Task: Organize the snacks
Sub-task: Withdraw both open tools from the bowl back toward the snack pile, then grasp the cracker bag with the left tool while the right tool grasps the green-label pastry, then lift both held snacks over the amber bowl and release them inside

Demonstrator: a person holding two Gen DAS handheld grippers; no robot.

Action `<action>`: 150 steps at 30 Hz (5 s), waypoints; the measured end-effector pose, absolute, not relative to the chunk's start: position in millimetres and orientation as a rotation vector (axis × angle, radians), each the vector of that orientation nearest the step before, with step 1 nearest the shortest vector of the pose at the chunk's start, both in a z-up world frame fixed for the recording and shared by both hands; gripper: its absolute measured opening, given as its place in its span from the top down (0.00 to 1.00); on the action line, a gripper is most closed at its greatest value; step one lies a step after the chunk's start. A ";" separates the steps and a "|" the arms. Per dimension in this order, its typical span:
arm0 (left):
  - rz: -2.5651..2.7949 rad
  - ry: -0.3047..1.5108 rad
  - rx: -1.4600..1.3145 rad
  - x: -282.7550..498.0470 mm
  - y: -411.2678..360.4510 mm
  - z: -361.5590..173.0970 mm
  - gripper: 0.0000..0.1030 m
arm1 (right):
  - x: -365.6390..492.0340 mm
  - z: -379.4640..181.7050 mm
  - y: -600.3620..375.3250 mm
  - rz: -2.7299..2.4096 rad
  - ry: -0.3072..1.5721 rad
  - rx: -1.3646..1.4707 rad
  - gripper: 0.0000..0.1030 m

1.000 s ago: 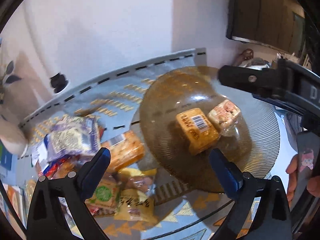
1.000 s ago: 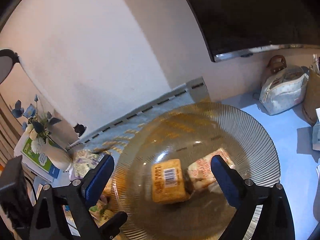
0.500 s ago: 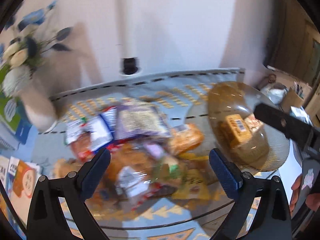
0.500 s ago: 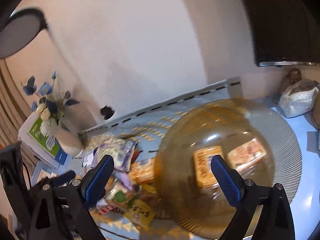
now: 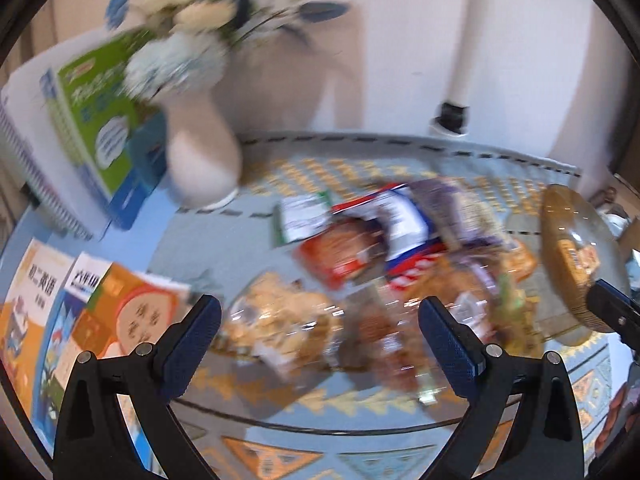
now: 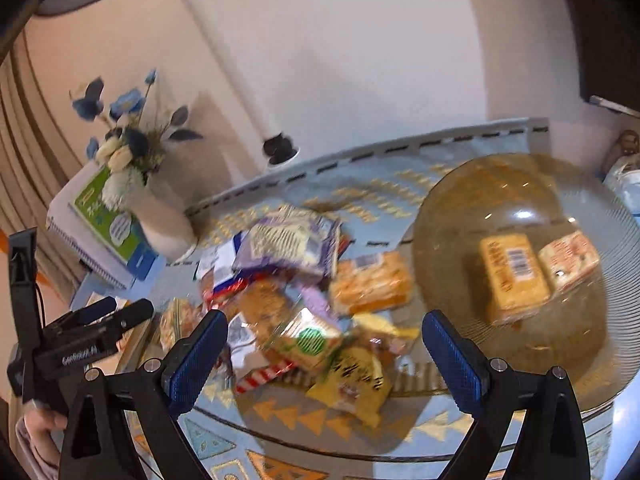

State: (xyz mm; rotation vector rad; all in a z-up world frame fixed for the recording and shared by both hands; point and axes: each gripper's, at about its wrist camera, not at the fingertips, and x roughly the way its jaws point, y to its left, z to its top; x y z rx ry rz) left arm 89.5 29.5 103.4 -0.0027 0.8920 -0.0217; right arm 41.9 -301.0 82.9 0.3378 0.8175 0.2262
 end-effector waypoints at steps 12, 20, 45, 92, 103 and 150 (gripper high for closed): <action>-0.017 0.967 -0.066 98.1 68.7 43.1 0.04 | 57.0 45.6 -267.6 0.289 0.813 0.310 0.06; -0.058 0.958 -0.089 104.6 68.1 19.9 0.02 | 71.2 21.7 -261.6 0.317 0.794 0.243 0.06; -0.041 0.915 -0.083 99.3 64.5 6.0 0.00 | 61.0 9.6 -270.2 0.284 0.713 0.260 0.06; -0.144 0.794 -0.164 83.4 75.4 19.3 0.48 | 59.8 4.7 -284.6 0.417 0.703 0.398 0.40; -0.188 0.704 -0.134 69.0 64.2 32.5 0.63 | 57.2 7.3 -289.5 0.410 0.669 0.429 0.40; -0.156 0.735 -0.209 80.6 36.8 95.7 0.18 | 5.4 72.7 -423.0 0.270 0.374 0.586 0.40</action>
